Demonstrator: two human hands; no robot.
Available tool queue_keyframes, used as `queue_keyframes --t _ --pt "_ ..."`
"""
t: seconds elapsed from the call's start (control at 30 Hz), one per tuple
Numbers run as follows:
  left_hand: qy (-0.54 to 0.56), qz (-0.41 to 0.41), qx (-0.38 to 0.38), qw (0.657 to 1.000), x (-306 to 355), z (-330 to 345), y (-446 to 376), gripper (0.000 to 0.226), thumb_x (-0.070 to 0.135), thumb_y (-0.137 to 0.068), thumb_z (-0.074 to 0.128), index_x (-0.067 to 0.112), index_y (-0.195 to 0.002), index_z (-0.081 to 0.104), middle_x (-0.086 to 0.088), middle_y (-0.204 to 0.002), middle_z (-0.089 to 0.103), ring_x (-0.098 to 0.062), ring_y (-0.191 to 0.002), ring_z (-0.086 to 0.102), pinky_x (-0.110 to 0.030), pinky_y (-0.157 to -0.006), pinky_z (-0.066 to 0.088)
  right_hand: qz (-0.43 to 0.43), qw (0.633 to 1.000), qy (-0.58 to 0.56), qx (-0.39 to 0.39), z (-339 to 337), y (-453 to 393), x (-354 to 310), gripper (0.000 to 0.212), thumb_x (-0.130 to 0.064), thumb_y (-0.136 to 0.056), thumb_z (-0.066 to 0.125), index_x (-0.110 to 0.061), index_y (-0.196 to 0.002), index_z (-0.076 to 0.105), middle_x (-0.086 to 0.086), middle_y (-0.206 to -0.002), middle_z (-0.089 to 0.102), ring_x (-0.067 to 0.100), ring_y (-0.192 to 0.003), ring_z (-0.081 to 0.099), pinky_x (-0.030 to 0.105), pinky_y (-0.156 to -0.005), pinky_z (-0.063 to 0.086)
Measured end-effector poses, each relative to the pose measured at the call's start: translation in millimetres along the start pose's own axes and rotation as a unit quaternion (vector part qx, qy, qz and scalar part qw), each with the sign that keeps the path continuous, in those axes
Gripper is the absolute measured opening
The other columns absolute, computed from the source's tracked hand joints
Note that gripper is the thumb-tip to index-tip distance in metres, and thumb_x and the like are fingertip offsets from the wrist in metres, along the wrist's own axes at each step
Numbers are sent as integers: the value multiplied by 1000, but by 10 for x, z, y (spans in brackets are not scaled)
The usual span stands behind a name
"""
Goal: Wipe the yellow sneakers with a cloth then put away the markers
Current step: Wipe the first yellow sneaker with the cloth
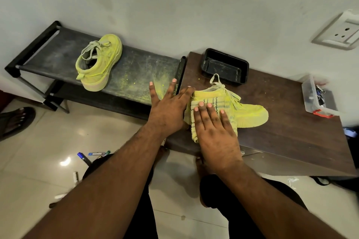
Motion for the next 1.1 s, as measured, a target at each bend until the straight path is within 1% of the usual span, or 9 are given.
queue_keyframes --t 0.2,0.27,0.43,0.63,0.73,0.83,0.9,0.93,1.1 --pt "24 -23 -1 999 26 -28 46 91 34 -85 58 28 -150 -5 12 -159 14 -26 -146 -16 -72 -103 -15 34 999 0 1 -137 -257 13 74 -13 -97 40 -6 -149 -11 13 -159 -13 33 -146 -12 52 -118 -2" --pt "26 -25 5 999 4 -32 32 90 35 -84 59 30 -150 -3 13 -158 18 -26 -146 -15 -71 -103 -15 32 999 7 -5 -139 -232 7 71 -14 -98 36 -6 -149 -13 14 -158 -16 34 -146 -13 53 -118 -2" --pt "15 -18 -1 1000 -36 20 -7 112 54 -67 72 34 -147 -4 14 -157 20 -26 -146 -14 -70 -102 -18 19 998 36 -44 -117 18 141 76 -13 -98 40 -8 -148 -17 12 -157 -22 35 -145 -15 56 -116 -4" --pt "23 -23 -10 999 8 55 4 108 48 -74 70 28 -150 -5 12 -158 15 -26 -145 -17 -70 -100 -21 39 998 33 -37 -205 -174 69 73 -18 -98 37 -12 -150 -13 6 -158 -20 35 -145 -16 59 -115 -1" --pt "27 -32 -13 999 13 72 19 99 40 -81 64 26 -150 -5 11 -159 13 -26 -145 -18 -70 -101 -19 48 998 23 -41 -168 -204 16 72 -18 -98 38 -11 -150 -11 7 -159 -18 38 -145 -5 55 -115 12" --pt "43 -22 -8 999 -17 94 -3 108 58 -70 68 32 -149 -1 15 -158 15 -28 -146 -15 -71 -100 -19 37 997 54 -35 -122 -27 0 74 -19 -93 47 -9 -152 2 7 -161 -3 38 -129 27 45 -93 35" --pt "47 -15 -10 999 -23 116 -19 112 64 -64 68 32 -148 2 15 -157 18 -28 -146 -13 -71 -101 -19 46 996 70 -25 -124 86 4 72 -18 -88 51 -9 -150 17 7 -159 15 30 -102 42 38 -75 36" --pt "48 -12 -6 999 -15 130 -20 111 63 -64 68 32 -148 3 14 -156 20 -27 -147 -11 -71 -101 -18 46 996 78 -19 -131 94 5 72 -17 -86 53 -8 -150 21 8 -158 20 28 -96 44 37 -72 35" --pt "70 -27 -1 997 45 130 13 92 38 -80 64 26 -147 3 10 -156 22 -24 -147 -10 -70 -104 -15 50 995 81 5 -233 -161 -47 62 -13 -94 33 -7 -151 9 8 -160 9 27 -104 43 37 -78 36"
Point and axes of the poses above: each hand's wrist, its own y-axis away from the middle knuckle, its own z-axis out of the palm, x = y × z, the point moved 5 cm from there along -y, towards the middle knuckle
